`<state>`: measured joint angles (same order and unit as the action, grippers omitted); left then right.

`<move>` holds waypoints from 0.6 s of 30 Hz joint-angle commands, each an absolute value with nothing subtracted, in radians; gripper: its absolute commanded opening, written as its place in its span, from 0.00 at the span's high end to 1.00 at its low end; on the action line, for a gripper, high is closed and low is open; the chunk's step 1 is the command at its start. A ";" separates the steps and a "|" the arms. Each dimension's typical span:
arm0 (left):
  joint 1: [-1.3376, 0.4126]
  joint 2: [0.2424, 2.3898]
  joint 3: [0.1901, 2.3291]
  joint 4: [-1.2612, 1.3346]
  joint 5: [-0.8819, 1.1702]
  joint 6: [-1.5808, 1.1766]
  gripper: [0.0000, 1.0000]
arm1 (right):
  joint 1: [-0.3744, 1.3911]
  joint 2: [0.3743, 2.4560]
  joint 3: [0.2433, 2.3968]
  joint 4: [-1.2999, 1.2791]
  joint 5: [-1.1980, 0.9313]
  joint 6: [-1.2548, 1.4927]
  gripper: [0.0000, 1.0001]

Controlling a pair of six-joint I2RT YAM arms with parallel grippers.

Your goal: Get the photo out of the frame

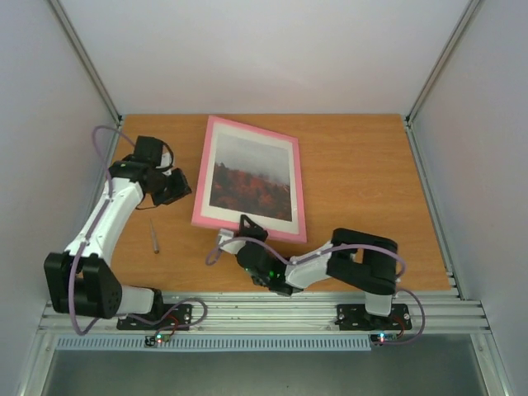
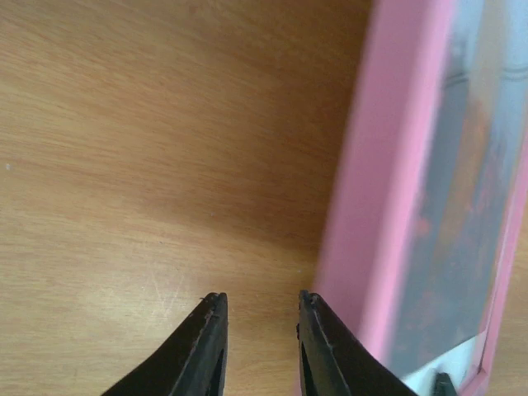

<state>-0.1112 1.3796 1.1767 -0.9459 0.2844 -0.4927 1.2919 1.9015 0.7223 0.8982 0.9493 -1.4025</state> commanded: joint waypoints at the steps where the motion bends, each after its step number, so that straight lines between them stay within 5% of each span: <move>1: -0.059 1.301 1.162 -0.936 0.341 -0.502 0.71 | 1.250 1.728 0.802 0.685 0.864 -0.965 0.99; 18: -0.012 1.132 1.153 -0.935 0.361 -0.505 0.45 | 1.177 1.501 0.851 0.585 0.633 -0.623 0.99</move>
